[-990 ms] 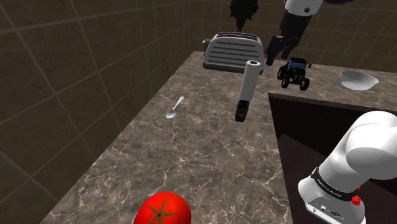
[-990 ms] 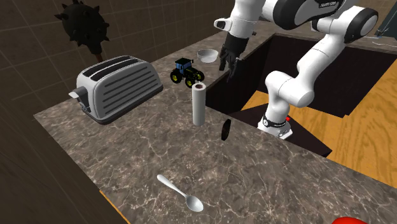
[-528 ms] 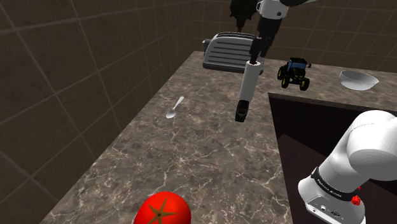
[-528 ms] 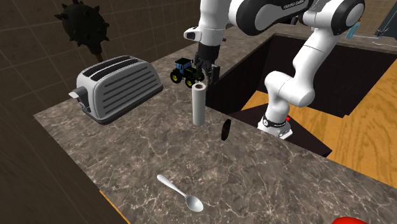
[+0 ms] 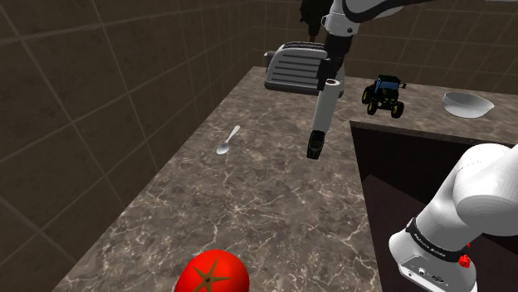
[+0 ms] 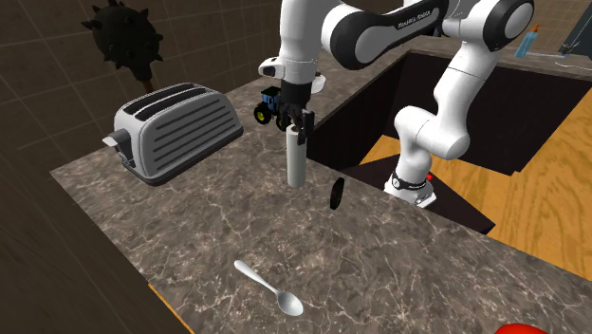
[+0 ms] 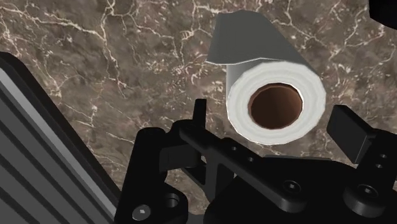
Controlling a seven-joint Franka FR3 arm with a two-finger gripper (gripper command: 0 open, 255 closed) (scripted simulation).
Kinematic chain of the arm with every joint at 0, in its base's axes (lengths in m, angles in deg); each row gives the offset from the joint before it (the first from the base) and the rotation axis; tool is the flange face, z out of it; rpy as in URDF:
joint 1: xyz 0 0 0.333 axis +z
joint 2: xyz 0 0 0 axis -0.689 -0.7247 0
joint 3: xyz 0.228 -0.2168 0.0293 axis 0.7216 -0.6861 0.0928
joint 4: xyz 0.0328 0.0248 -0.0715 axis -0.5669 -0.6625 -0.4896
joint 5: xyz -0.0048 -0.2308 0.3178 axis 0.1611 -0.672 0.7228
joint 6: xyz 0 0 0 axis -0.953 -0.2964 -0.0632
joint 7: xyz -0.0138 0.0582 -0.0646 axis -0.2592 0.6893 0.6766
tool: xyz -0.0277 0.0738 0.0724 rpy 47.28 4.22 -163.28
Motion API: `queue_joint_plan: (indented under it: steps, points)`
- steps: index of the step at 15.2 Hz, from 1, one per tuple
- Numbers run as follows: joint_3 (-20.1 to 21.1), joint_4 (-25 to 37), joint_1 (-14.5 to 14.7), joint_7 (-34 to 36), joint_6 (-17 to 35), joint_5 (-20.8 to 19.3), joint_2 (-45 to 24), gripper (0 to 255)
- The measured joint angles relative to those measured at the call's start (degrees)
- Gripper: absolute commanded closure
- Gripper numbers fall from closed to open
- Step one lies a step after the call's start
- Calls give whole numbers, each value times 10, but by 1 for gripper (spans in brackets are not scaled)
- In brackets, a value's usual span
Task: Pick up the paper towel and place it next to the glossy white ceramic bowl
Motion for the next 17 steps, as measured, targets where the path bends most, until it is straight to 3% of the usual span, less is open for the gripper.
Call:
queue_joint_plan:
  steps: [8,9,17]
  points:
    - [-2,-16,-1,-1,20,0,-4,0]
    - [-2,-16,-1,-1,20,0,-4,255]
    - [-1,-16,0,-1,20,0,-3,255]
